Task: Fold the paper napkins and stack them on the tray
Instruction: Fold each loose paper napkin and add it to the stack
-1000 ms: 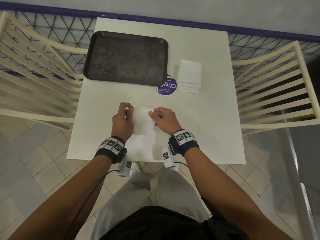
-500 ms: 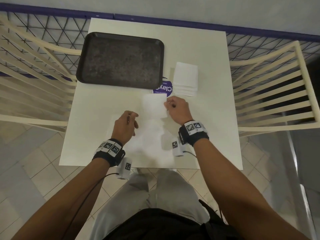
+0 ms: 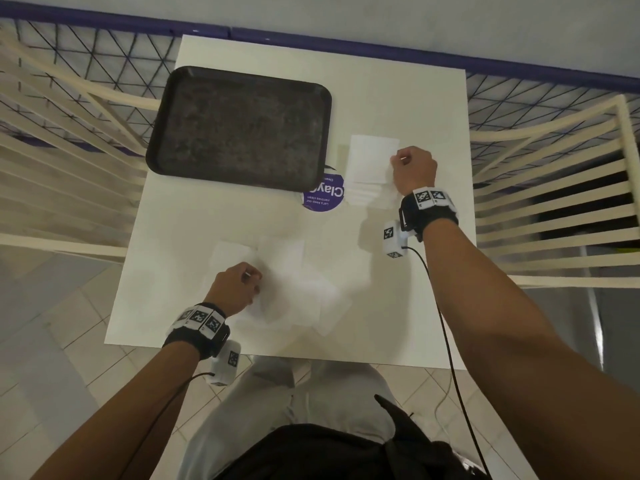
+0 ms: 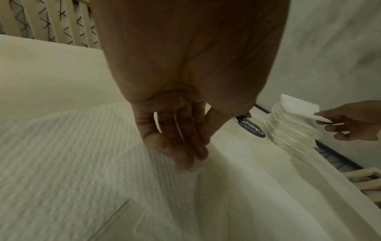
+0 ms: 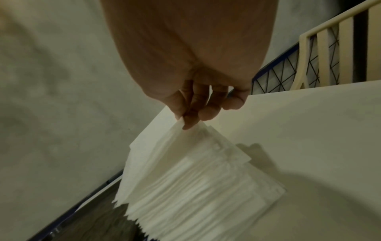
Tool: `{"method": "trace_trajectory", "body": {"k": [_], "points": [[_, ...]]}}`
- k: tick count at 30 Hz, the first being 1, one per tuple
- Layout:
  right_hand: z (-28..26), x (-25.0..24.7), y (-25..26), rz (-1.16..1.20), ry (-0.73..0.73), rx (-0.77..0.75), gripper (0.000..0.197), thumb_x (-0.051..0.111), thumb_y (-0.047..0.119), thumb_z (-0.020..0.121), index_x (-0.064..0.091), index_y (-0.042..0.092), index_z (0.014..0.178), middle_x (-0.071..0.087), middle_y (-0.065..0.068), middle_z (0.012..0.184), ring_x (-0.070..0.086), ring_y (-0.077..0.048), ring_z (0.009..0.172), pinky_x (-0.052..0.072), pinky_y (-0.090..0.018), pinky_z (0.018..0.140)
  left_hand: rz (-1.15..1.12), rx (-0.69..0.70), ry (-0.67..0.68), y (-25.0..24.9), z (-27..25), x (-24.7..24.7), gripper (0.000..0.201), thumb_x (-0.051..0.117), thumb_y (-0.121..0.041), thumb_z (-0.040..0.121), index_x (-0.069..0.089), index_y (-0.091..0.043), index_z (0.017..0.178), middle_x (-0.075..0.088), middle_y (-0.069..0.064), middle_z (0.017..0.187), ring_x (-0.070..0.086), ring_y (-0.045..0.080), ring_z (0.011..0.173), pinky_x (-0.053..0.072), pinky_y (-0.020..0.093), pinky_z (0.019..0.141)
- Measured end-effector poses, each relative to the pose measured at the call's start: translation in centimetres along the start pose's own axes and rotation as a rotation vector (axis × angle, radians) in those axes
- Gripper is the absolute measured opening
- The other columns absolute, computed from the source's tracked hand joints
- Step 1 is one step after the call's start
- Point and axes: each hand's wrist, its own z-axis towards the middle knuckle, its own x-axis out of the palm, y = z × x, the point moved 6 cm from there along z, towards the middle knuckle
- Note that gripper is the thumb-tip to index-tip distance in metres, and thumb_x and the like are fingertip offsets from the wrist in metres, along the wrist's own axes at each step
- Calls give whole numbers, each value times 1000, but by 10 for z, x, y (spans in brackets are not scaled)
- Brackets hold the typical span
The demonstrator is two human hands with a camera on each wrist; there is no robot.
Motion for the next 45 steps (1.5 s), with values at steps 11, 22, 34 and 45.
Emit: {"method": "trace_trajectory", "body": {"k": [11, 22, 34, 45], "points": [[-6, 3, -21, 36, -72, 100, 21, 60, 30, 91, 64, 22, 109, 71, 1, 96, 57, -20, 115, 47, -30, 88, 11, -1, -39, 2, 3, -7, 13, 55, -19, 102, 67, -22, 97, 76, -1, 80, 71, 21, 64, 46, 17, 59], [-126, 60, 6, 252, -24, -142, 11, 64, 10, 85, 72, 17, 89, 67, 7, 75, 57, 4, 64, 42, -6, 64, 183, 104, -165, 17, 4, -18, 14, 69, -15, 92, 70, -18, 106, 65, 8, 111, 64, 28, 101, 53, 40, 95], [-241, 179, 18, -42, 483, -304, 19, 74, 19, 81, 75, 24, 99, 71, 7, 92, 62, -15, 88, 51, -38, 90, 399, 425, -338, 20, -14, -13, 32, 80, -6, 81, 75, -9, 113, 62, 17, 114, 55, 40, 99, 53, 52, 84], [-250, 183, 38, -345, 507, -403, 31, 68, 39, 90, 71, 24, 117, 63, -3, 117, 45, -29, 113, 35, -38, 93, 243, 581, -408, -2, -23, -35, 16, 63, -22, 97, 70, -22, 112, 67, 1, 112, 60, 29, 98, 48, 42, 85]]}}
